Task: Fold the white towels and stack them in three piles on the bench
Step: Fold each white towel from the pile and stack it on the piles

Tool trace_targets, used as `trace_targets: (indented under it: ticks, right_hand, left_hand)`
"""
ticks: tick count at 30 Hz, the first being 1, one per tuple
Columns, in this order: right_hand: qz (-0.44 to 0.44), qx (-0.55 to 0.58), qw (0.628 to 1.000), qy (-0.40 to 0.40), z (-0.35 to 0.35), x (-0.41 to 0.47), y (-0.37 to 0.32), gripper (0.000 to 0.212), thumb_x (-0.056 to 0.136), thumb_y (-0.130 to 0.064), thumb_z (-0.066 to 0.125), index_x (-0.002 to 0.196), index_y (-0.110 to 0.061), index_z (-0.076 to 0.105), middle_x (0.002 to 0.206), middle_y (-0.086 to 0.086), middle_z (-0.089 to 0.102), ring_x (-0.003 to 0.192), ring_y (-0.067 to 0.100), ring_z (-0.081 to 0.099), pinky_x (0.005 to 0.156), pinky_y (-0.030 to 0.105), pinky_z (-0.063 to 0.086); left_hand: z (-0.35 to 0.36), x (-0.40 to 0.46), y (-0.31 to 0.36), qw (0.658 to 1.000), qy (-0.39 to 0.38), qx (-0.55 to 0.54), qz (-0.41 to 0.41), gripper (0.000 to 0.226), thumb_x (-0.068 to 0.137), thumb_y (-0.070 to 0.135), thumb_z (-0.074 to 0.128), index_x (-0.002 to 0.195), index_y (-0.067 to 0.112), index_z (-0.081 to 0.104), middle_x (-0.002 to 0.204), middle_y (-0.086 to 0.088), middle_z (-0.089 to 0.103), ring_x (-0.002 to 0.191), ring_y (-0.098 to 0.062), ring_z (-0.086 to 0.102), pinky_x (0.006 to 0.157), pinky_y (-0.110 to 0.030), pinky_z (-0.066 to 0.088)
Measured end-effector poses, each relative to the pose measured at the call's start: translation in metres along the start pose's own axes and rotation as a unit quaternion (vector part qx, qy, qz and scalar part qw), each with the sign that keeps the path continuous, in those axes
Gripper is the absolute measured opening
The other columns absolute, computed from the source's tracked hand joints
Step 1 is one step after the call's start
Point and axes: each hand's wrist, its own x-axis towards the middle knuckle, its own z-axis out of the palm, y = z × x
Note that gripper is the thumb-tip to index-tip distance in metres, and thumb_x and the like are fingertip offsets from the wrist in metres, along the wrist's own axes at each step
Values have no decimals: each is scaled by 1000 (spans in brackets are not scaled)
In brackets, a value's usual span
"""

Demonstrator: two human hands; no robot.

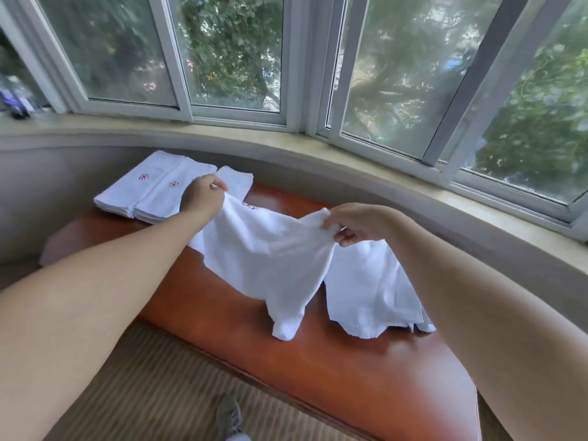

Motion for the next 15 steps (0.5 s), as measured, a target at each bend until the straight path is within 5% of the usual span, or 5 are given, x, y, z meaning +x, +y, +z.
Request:
trace_targets:
  ticks: [4,6,9,12,15]
  right_hand:
    - [18,66,995,-70,13,25,-17,13,78,-19,68,90,-15,63,75,2,50,55,17,46,56,25,47]
    - [3,142,989,-48,16,42,-24,11,76,-19,67,85,-16,62,72,1,49,54,17,43,57,26,45]
    - [7,249,967,62,27,79,-18,18,79,-18,71,97,-18,67,79,1,59,58,16,60,62,27,56]
    - [68,194,973,109,50,116,10,9,88,-10,66,94,-16,62,78,3,66,68,16,70,68,30,60]
    - [144,154,975,70,79,155,42,16,89,3,66,88,-12,59,78,6,67,66,12,70,61,25,60]
  left_hand:
    - [-22,19,-20,999,-23,-3,24,33,89,11,41,83,26,70,90,9,64,82,-21,59,62,-28,42]
    - [-27,36,-28,999,17,1,40,33,93,10,42,90,26,71,103,3,61,85,-22,61,64,-28,40]
    - [-17,64,-49,997,63,3,42,29,99,13,47,120,21,66,130,-2,58,113,-26,59,86,-31,44]
    - [18,71,-87,998,-28,46,-13,43,100,22,58,143,16,53,153,-8,42,138,-28,43,111,-38,38]
    - [64,62,-136,982,-147,79,-84,50,97,21,61,145,12,51,153,-13,41,136,-29,47,108,-35,40]
